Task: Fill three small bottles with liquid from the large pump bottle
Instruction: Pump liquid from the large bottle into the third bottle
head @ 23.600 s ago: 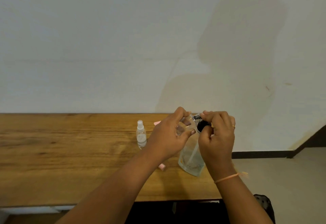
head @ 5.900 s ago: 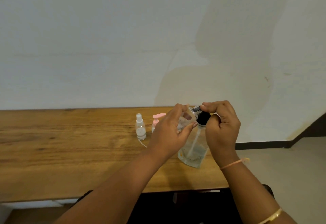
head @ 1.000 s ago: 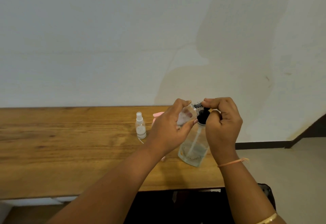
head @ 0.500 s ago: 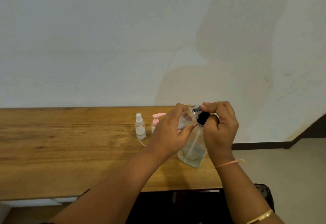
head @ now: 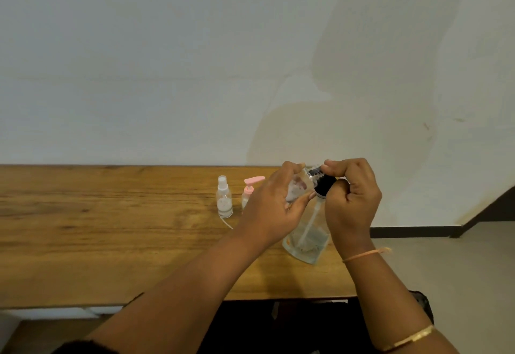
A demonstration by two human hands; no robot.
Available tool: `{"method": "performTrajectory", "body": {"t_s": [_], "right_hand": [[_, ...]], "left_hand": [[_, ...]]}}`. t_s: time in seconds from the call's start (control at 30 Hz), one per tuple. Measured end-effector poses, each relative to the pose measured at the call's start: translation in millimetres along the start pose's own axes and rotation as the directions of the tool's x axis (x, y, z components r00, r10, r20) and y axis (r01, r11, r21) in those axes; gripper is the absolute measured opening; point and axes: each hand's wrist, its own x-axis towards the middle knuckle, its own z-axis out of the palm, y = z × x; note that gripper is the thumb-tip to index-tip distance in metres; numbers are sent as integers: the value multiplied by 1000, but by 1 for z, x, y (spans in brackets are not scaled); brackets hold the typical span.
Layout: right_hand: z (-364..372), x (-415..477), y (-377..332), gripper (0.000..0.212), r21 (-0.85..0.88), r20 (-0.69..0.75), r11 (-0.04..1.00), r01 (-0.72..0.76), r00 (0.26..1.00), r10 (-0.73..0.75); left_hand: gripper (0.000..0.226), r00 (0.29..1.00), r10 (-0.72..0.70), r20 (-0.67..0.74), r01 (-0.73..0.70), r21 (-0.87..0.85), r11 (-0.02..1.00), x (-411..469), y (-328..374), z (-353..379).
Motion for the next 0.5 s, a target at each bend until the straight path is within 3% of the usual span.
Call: {"method": "performTrajectory", "body": {"t_s": [0.2, 0.5], "right_hand": [[-2, 1, -12, 40, 78, -22, 996, -52, 998, 54], [0, 1, -4, 39, 15, -46, 1000, 1, 999, 0]], "left_hand": [[37, 1000, 14, -6, -14, -7, 1000, -1, 4, -4], [34, 1000, 17, -17, -17, -16, 1000, 0, 1, 1]]}}
